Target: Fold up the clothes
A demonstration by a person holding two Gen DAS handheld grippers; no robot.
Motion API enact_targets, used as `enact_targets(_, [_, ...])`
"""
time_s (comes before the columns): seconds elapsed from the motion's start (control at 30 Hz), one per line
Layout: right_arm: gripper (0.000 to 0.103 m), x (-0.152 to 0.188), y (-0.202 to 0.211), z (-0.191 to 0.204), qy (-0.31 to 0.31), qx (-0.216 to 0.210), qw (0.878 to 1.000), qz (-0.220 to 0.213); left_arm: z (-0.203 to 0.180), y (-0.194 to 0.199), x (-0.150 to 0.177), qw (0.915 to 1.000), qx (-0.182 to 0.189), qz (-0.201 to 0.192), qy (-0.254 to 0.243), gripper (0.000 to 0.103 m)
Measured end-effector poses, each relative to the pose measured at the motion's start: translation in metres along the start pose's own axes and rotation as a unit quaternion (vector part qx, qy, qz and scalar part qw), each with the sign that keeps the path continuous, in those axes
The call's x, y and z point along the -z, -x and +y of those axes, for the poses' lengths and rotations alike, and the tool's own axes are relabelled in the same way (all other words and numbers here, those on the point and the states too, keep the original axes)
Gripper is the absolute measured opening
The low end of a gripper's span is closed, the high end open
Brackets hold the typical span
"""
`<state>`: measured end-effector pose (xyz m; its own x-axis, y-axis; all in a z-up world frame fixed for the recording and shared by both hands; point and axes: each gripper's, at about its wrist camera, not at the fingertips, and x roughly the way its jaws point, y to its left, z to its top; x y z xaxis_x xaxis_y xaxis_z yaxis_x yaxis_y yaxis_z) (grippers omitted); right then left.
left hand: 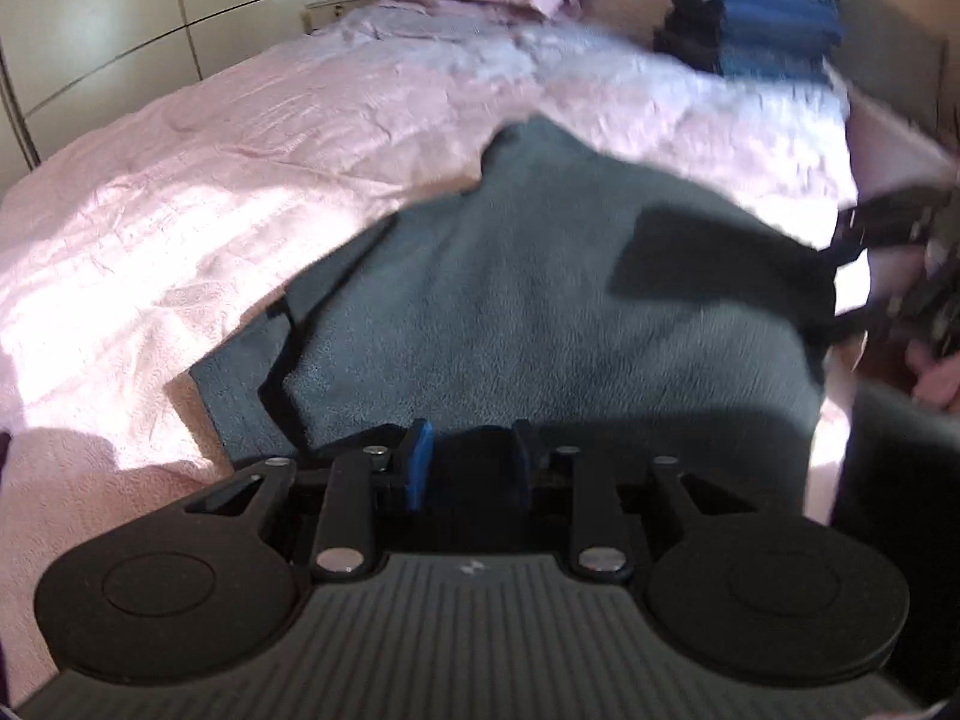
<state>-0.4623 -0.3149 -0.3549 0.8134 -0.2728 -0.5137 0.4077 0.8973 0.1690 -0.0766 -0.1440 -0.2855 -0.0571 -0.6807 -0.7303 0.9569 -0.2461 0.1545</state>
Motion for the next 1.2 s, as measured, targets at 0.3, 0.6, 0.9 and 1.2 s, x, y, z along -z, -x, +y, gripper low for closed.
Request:
enact_targets(0.3, [0.048, 0.012, 0.017, 0.005, -0.032, 0.022, 0.999, -0.001, 0.001, 0.005, 0.001, 0.9983, -0.029, 0.003, 0.050, 0.027])
enact_targets(0.6, [0.048, 0.000, 0.021, 0.025, 0.018, 0.046, 0.999, -0.004, -0.017, 0.029, 0.000, 0.9958, -0.082, 0.023, 0.034, 0.026])
enact_targets(0.9, [0.051, 0.008, 0.008, 0.017, 0.012, 0.042, 0.999, 0.013, -0.019, 0.029, 0.005, 0.9951, -0.090, 0.027, 0.030, 0.026])
enact_targets(1.2, [0.051, -0.007, 0.025, 0.022, 0.005, 0.052, 0.999, -0.006, -0.023, 0.028, 0.006, 0.9944, -0.100, 0.031, 0.014, 0.026])
